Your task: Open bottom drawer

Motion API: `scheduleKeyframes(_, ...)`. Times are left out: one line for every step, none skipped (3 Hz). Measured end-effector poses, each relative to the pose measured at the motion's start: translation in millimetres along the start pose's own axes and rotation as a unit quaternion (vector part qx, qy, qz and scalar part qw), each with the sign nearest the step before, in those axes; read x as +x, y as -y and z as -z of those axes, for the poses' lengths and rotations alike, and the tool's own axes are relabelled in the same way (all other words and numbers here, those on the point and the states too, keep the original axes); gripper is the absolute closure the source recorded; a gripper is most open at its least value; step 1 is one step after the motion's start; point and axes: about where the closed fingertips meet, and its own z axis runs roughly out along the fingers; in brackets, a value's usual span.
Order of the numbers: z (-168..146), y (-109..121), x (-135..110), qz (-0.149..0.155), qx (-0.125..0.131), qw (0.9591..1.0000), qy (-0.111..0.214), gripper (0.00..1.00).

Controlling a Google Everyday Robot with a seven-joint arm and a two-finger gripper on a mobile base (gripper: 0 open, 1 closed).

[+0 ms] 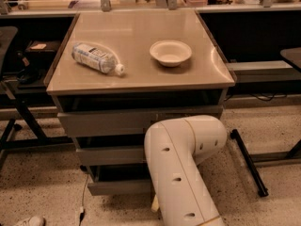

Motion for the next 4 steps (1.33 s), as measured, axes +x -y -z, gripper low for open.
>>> scheduleKeyframes(6.2, -30.0, 25.9, -0.003, -0.028, 0.9994, -0.02, 0.0)
scheduleKeyframes(6.1, -29.8, 25.0, -0.003, -0.028, 0.9994, -0.02, 0.0)
scheduleKeyframes(18.6, -54.8, 49.9, -0.011, -0.047, 0.9982, -0.035, 0.0)
scheduleKeyframes(35.7, -83.1, 77.9, -0.018, -0.068, 0.9962, -0.052, 0.0)
